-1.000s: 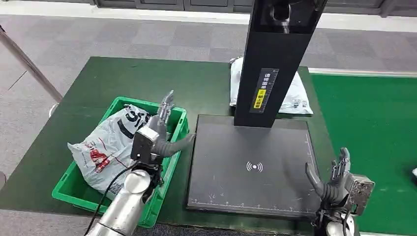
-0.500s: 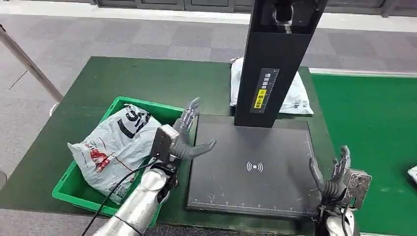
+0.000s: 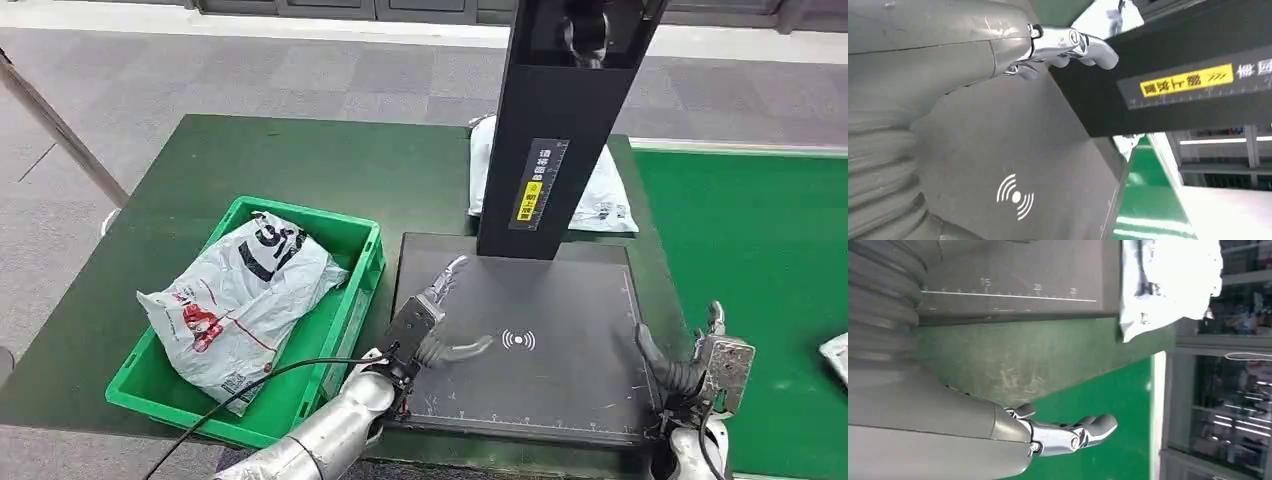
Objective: Moved the parcel from conveyor to table for the left to box.
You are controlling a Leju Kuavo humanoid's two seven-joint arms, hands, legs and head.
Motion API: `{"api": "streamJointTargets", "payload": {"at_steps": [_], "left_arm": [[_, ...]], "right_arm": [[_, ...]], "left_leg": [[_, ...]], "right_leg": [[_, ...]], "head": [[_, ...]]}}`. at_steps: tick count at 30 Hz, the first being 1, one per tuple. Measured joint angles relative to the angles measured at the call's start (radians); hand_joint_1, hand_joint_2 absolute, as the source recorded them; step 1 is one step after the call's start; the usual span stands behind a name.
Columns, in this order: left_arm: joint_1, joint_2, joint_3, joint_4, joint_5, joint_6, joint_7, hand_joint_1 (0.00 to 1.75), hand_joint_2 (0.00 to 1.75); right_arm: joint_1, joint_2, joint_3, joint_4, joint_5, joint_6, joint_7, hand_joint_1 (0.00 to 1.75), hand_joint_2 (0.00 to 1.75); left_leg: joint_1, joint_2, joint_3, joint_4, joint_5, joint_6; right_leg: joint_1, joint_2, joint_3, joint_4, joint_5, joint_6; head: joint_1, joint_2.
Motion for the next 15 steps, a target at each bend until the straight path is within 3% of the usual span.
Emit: {"api": "streamJointTargets", "payload": {"at_steps": [5, 15], "left_arm": [[-0.007, -0.002, -0.022, 0.023, 0.056, -0.002, -0.029, 0.00, 1.75], [-0.009, -0.005, -0.045, 0.032, 0.046, 0.057, -0.042, 0.00, 1.75]], "right_arm": [[-0.001, -0.010, 0.001, 0.030, -0.025, 0.004, -0.035, 0.00, 1.75], [-0.002, -0.042, 0.002, 0.049, 0.044, -0.140, -0.029, 0.00, 1.75]], "left_leg": [[0.000, -0.001, 0.000, 0.000, 0.000, 0.000], [0.000, -0.001, -0.001, 0.000, 0.000, 0.000]], "right_leg": [[0.000, 0.000, 0.000, 0.000, 0.000, 0.000], [0.000, 0.000, 0.000, 0.000, 0.000, 0.000]], "head": [[0.000, 0.000], [0.000, 0.000]]}}
